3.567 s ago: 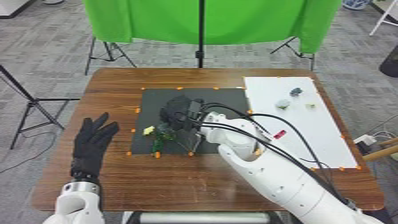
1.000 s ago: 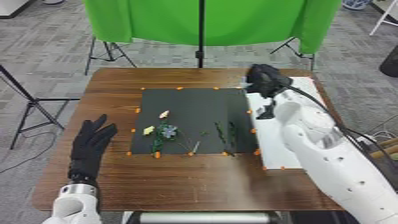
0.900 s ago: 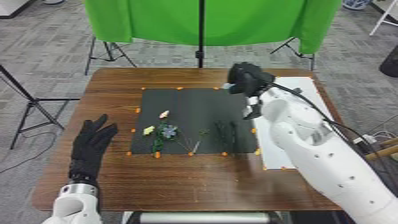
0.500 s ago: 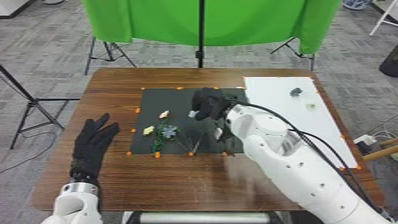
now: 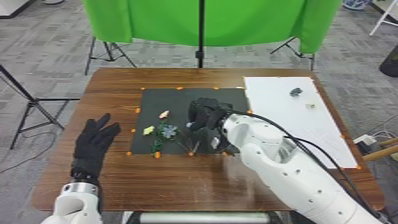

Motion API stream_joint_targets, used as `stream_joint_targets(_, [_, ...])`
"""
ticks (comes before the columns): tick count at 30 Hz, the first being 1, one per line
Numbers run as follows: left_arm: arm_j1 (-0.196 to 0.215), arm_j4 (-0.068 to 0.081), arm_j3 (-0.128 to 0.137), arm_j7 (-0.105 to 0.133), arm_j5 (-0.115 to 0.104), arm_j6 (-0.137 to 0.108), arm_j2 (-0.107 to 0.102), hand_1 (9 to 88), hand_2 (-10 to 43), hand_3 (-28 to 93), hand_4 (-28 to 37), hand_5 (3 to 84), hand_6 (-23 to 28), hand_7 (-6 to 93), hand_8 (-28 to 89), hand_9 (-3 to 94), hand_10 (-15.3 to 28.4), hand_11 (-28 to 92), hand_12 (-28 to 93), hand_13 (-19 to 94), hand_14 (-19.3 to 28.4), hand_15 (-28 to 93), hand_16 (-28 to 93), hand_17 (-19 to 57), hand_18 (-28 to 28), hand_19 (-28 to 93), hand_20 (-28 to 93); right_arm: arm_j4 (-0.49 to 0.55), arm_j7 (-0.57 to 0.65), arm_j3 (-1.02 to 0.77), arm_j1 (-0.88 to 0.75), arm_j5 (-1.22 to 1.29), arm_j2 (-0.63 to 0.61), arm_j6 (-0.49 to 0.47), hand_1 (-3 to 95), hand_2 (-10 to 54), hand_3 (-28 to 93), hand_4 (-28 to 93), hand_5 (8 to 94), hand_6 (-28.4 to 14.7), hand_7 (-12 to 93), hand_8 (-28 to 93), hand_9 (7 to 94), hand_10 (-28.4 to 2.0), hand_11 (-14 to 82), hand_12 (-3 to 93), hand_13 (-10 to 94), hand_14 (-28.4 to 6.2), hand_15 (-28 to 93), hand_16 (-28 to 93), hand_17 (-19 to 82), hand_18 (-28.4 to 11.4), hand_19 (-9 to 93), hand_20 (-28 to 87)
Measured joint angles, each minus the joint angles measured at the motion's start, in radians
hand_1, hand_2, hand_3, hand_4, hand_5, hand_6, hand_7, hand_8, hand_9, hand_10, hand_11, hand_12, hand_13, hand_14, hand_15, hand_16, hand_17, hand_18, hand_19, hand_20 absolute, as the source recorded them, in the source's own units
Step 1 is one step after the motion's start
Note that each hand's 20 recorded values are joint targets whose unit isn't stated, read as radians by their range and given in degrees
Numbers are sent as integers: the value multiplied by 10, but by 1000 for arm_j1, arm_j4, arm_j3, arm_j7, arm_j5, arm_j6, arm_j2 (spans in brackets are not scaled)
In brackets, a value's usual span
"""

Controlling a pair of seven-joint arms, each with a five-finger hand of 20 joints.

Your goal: Arrange flowers

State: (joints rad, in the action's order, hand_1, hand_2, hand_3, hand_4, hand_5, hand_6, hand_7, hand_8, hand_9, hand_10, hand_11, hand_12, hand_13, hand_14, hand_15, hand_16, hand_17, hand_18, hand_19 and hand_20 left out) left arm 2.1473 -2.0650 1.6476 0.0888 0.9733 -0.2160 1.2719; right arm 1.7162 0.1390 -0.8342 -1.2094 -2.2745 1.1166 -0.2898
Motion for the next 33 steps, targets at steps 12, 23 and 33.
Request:
stream_joint_targets(12, [-3, 1, 0, 1, 0, 1, 1, 174, 48, 618, -283, 383, 38, 56, -51, 441, 122, 156, 154, 337, 150, 96, 60, 13, 131, 67, 187, -4, -18, -27, 2, -27, 10, -55, 379, -95, 643, -159, 578, 4, 154, -94, 724, -141, 162, 198, 881, -22, 619, 318, 640, -110, 932, 590])
stream_joint_targets(23, [0, 0, 2, 3, 1, 0, 2, 174, 45, 620, -283, 383, 38, 56, -51, 441, 122, 157, 154, 337, 150, 95, 60, 13, 131, 67, 187, 92, 106, -266, -9, -35, -48, 72, 347, -95, 622, -132, 576, -13, 125, -80, 713, -158, 149, 201, 863, -41, 622, 321, 614, -128, 932, 586])
stream_joint_targets(33, [7, -1, 4, 4, 1, 0, 3, 177, 43, 625, -283, 383, 38, 57, -51, 441, 122, 156, 154, 337, 149, 96, 60, 13, 131, 68, 187, -80, 299, -520, -17, -250, -111, -8, 345, -95, 609, -120, 582, -29, 110, -69, 693, -172, 136, 202, 852, -47, 623, 319, 606, -133, 932, 581])
